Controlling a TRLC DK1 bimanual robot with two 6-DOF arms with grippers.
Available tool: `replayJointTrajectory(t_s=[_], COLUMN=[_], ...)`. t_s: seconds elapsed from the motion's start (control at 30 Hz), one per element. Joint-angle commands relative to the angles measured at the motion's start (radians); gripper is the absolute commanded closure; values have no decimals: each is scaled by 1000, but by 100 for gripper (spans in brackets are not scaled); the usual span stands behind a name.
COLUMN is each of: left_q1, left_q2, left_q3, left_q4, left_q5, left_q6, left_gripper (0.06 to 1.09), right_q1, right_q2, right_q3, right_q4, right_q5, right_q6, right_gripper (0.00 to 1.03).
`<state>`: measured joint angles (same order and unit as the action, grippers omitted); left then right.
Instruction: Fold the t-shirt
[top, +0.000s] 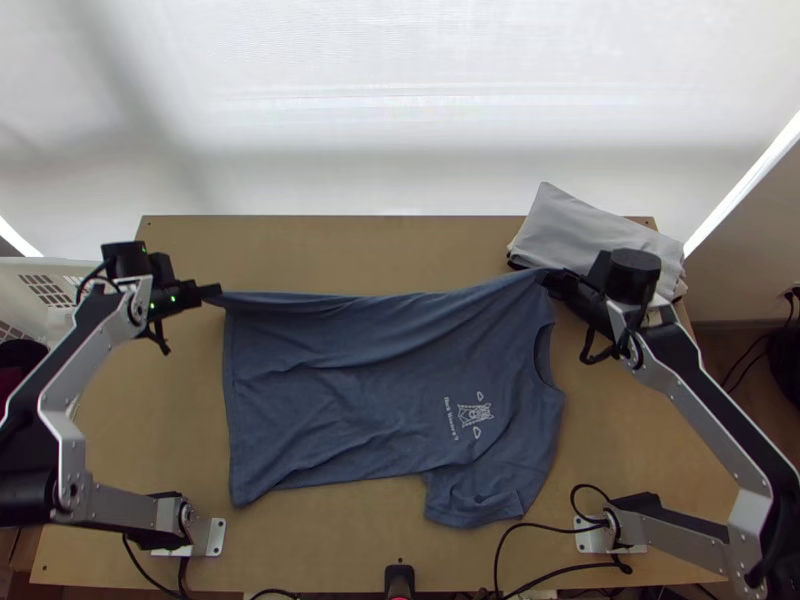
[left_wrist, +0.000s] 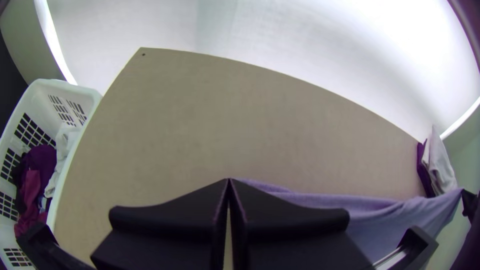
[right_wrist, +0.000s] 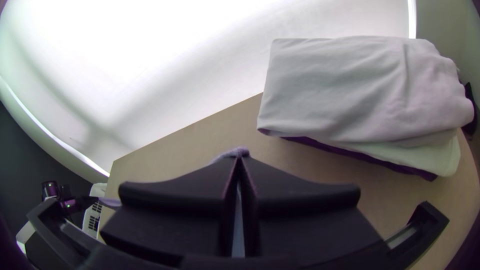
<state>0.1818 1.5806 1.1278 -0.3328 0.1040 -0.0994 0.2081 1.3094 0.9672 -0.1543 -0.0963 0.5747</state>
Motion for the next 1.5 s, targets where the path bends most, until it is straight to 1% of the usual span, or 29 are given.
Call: replayJointTrajectory(t_s=[0.0, 0.07, 0.2, 0.3, 0.53, 0.63, 0.67, 0.7, 0.73, 0.77, 0.8, 0.83, 0.87, 0.9, 0.97, 1.03, 1.13, 1.2, 1.3, 1.4, 1.47], left_q1=[7, 4, -7, -22, -67, -73, -73, -73, -73, -74, -76, -76, -71, -64, -44, -19, 2, 5, -2, -12, -21], left_q2=[87, 153, 295, 387, 556, 598, 604, 604, 605, 610, 619, 630, 633, 631, 624, 608, 556, 516, 450, 352, 280], left_q3=[109, 193, 362, 480, 698, 765, 785, 799, 813, 839, 876, 906, 926, 932, 935, 940, 940, 938, 925, 862, 805], left_q4=[40, 43, 35, 15, -23, -49, -60, -80, -103, -152, -213, -253, -278, -284, -288, -298, -351, -417, -514, -542, -540], left_q5=[-15, -35, -49, -50, -78, -90, -89, -87, -81, -73, -64, -66, -66, -64, -66, -64, -61, -43, -4, 2, 2], left_q6=[-51, -85, -122, -140, -168, -195, -220, -238, -243, -243, -240, -237, -238, -241, -247, -258, -249, -229, -201, -180, -169], left_gripper=[105, 105, 105, 105, 105, 105, 104, 92, 68, 43, 24, 14, 10, 10, 10, 11, 11, 11, 11, 11, 11], right_q1=[-3, -3, 2, 10, 33, 50, 51, 54, 57, 62, 63, 63, 63, 63, 60, 50, 37, 34, 53, 86, 93], right_q2=[76, 122, 218, 298, 461, 488, 490, 487, 481, 472, 462, 456, 449, 439, 424, 401, 338, 284, 209, 142, 99], right_q3=[73, 94, 143, 200, 354, 387, 387, 386, 384, 384, 383, 386, 386, 383, 380, 375, 370, 366, 383, 400, 389], right_q4=[24, 48, 94, 102, 104, 116, 134, 153, 156, 156, 156, 156, 156, 156, 153, 139, 58, -45, -263, -495, -607], right_q5=[17, 26, 36, 46, 90, 106, 107, 107, 107, 107, 107, 109, 116, 133, 167, 170, 175, 173, 171, 167, 159], right_q6=[-12, -13, -18, -18, -21, -27, -32, -42, -61, -76, -87, -96, -111, -122, -130, -131, -121, -81, -30, -12, 2], right_gripper=[100, 100, 100, 100, 100, 100, 100, 99, 87, 69, 56, 48, 41, 37, 34, 31, 31, 31, 31, 31, 31])
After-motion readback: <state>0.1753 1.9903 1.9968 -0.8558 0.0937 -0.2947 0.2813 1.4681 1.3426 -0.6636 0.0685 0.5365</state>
